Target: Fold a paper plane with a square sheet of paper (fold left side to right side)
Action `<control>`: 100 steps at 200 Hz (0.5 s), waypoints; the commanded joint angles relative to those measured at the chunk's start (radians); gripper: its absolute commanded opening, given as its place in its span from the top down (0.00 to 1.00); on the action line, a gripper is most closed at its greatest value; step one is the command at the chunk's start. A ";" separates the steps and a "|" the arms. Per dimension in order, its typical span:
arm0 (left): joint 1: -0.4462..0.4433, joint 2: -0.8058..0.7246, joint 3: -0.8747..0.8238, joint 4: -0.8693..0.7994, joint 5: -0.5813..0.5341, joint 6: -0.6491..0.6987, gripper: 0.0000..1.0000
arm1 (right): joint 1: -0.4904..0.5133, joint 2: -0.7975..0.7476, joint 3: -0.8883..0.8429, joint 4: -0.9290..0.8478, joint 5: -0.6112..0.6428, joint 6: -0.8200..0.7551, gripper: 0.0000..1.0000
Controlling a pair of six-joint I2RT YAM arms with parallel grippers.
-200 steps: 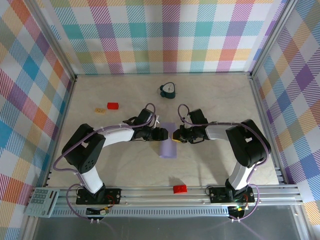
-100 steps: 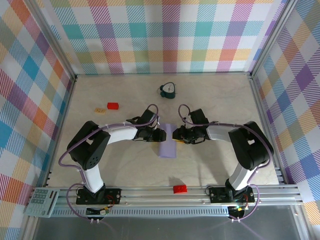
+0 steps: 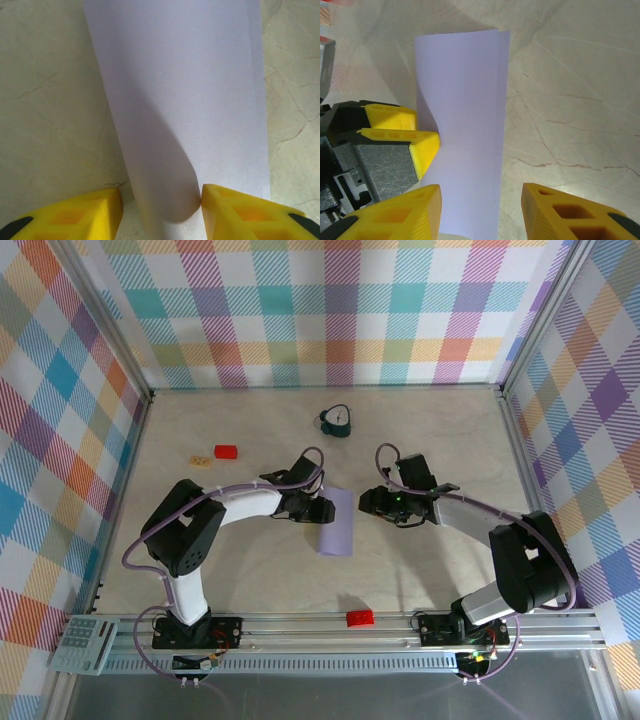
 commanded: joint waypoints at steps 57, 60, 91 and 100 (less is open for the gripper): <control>-0.040 0.129 0.031 -0.055 -0.034 0.013 0.49 | 0.002 -0.023 -0.021 -0.020 0.004 -0.020 0.54; -0.041 0.129 0.031 -0.056 -0.034 0.011 0.49 | 0.002 -0.024 -0.021 -0.022 0.004 -0.020 0.54; -0.042 0.142 0.036 -0.056 -0.029 0.002 0.49 | 0.002 -0.024 -0.022 -0.020 0.005 -0.020 0.54; -0.043 0.144 0.037 -0.057 -0.029 0.000 0.49 | 0.002 -0.024 -0.021 -0.020 0.005 -0.020 0.54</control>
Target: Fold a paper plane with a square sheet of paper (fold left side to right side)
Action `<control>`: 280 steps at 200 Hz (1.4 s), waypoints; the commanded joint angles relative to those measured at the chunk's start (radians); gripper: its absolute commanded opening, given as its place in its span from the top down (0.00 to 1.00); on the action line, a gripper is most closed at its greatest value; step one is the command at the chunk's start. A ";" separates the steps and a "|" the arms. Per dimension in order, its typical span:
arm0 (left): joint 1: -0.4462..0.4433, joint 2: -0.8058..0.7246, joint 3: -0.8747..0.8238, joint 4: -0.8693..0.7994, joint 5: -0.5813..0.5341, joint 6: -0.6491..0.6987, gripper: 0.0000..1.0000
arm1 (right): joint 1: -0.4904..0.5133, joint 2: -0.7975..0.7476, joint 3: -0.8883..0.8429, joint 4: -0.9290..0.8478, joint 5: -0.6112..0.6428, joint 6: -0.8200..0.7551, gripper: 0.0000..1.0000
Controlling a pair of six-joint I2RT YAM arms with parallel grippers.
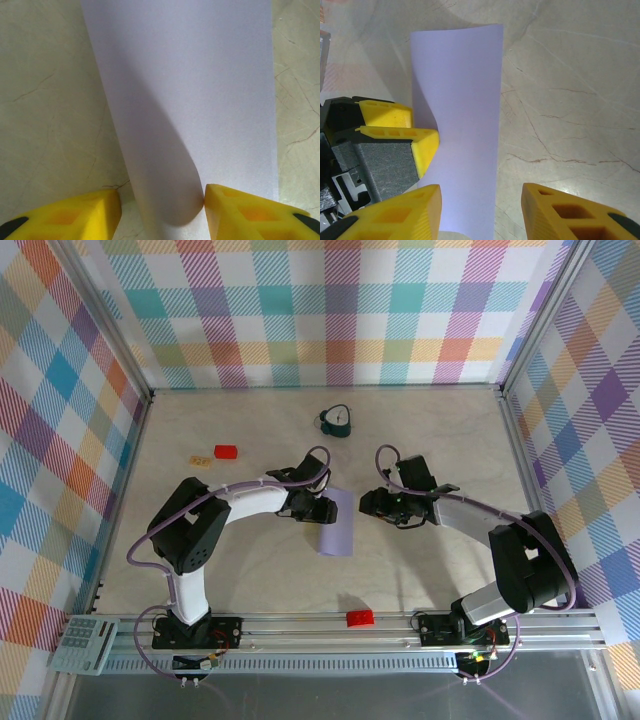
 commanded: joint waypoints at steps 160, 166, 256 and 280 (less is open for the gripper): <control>-0.026 0.122 -0.019 0.005 0.002 -0.014 0.49 | 0.002 -0.011 -0.013 0.002 -0.021 -0.012 0.54; -0.026 0.120 -0.019 0.004 0.000 -0.012 0.49 | 0.002 -0.011 -0.013 0.001 -0.021 -0.013 0.54; -0.027 0.119 -0.026 0.003 -0.010 -0.010 0.49 | 0.001 -0.015 -0.023 0.020 -0.023 -0.003 0.54; -0.027 0.123 -0.022 -0.003 -0.011 -0.016 0.49 | 0.002 -0.017 -0.028 0.023 -0.025 -0.001 0.54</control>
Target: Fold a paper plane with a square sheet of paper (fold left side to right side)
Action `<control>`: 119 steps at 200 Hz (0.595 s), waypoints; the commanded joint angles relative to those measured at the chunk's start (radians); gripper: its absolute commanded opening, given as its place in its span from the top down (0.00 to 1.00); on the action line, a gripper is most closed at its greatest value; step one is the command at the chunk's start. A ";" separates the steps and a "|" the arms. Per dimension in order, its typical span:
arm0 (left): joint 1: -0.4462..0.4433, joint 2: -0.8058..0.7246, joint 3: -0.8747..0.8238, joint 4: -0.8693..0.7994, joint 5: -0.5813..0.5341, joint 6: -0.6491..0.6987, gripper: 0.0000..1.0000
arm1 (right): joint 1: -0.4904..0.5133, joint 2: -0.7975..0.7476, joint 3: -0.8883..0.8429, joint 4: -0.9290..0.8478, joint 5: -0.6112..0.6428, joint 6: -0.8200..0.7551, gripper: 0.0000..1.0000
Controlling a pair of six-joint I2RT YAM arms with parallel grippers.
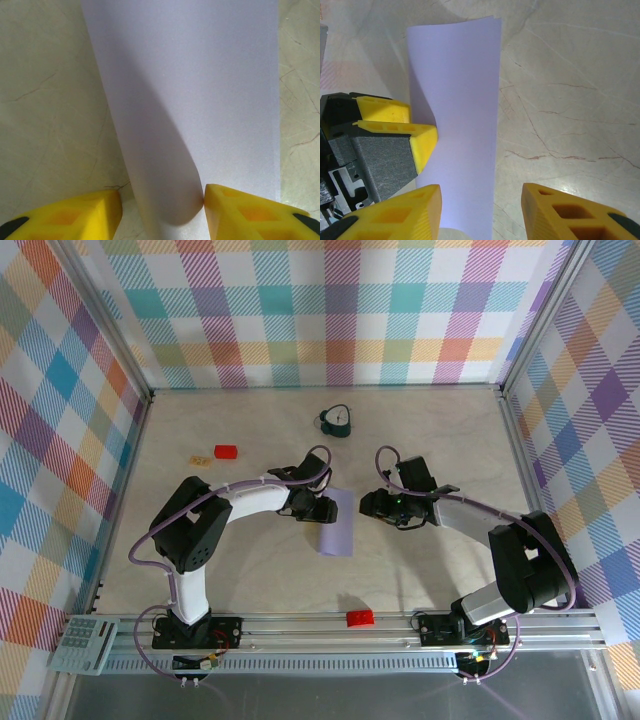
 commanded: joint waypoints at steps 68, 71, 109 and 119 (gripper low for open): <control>-0.028 0.120 -0.034 0.016 -0.003 -0.017 0.47 | 0.003 -0.017 -0.026 0.029 -0.021 0.011 0.54; -0.029 0.121 -0.033 0.015 -0.002 -0.018 0.47 | 0.003 -0.017 -0.027 0.029 -0.021 0.010 0.54; -0.034 0.128 -0.028 0.011 -0.001 -0.018 0.46 | 0.006 -0.014 -0.026 0.032 -0.026 0.011 0.54; -0.034 0.131 -0.026 0.009 -0.002 -0.017 0.46 | 0.007 -0.013 -0.026 0.034 -0.028 0.013 0.54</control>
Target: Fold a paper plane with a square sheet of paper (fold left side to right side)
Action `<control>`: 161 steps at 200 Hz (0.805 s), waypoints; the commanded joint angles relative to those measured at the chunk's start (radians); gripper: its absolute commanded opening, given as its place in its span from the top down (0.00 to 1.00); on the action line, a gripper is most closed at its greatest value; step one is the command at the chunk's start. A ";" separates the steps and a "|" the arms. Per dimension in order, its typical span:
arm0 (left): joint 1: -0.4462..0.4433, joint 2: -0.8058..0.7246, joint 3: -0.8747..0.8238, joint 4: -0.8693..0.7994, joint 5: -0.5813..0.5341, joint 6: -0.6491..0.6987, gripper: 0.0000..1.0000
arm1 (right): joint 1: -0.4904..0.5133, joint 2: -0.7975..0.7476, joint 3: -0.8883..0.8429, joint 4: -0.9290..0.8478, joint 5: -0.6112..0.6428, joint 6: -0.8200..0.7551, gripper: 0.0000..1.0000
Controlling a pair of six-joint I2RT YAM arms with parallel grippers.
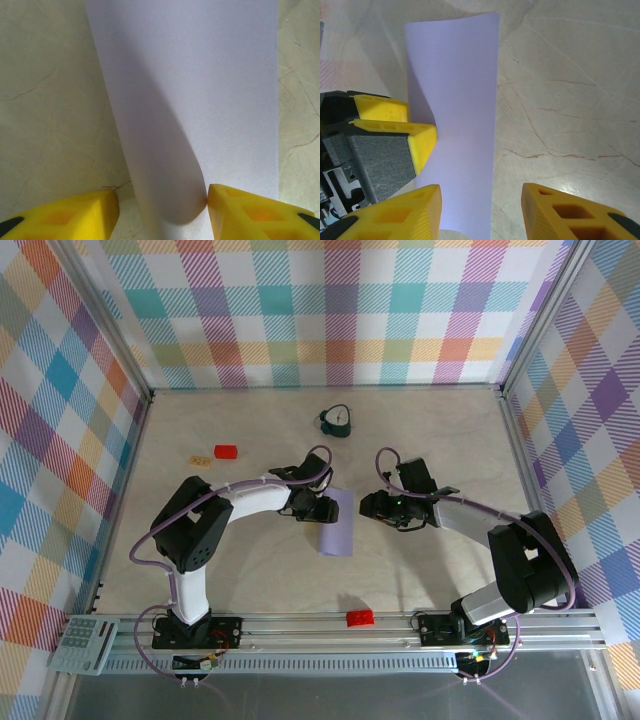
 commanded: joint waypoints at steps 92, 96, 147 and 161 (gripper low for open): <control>-0.029 0.121 -0.042 0.019 -0.007 -0.003 0.46 | 0.046 0.057 0.016 0.067 -0.072 0.034 0.56; -0.029 0.121 -0.042 0.018 -0.007 -0.003 0.46 | 0.050 0.065 0.018 0.077 -0.081 0.038 0.57; -0.028 0.119 -0.045 0.019 -0.007 -0.003 0.46 | 0.087 0.181 0.063 0.144 -0.125 0.068 0.80; -0.029 0.120 -0.045 0.019 -0.009 -0.003 0.46 | 0.094 0.210 0.072 0.145 -0.122 0.068 0.86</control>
